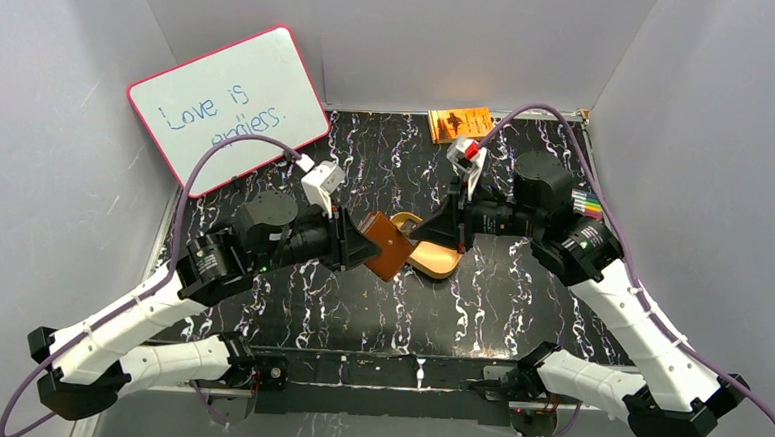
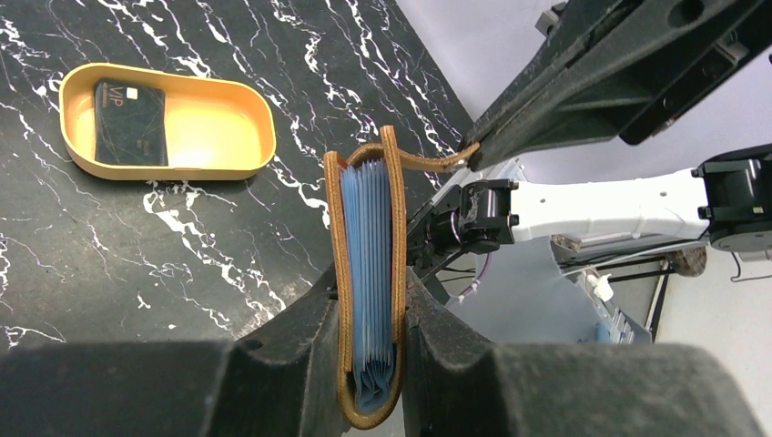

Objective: Put the credit cards into the card holder
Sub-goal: Close the card holder.

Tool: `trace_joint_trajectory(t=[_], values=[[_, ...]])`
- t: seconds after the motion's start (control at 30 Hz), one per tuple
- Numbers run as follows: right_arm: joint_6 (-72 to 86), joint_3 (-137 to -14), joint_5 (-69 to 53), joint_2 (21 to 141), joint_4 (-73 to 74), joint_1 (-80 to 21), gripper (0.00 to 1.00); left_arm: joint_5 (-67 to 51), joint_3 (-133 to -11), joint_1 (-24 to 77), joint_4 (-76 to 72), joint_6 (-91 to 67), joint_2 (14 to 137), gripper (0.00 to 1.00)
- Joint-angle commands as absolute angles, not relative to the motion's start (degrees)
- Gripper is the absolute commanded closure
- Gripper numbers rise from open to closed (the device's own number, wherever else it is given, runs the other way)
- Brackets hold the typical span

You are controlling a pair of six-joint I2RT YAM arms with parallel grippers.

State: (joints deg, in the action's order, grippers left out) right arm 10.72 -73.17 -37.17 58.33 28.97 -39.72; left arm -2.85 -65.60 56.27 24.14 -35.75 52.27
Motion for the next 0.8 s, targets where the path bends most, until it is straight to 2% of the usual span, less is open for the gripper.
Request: trace_joint_trajectory(t=[0.0,0.77], values=[[11.85,-72.08,-36.11,57.2,24.5,-40.67,1.0,-0.79,-68.22,56.17,21.24,-38.13,53.15,1.0],[10.77,-71.02,-22.5,59.91,25.28,-49.26,1.0,1.49,-66.83,56.22,17.47,-40.06,54.15,1.0]])
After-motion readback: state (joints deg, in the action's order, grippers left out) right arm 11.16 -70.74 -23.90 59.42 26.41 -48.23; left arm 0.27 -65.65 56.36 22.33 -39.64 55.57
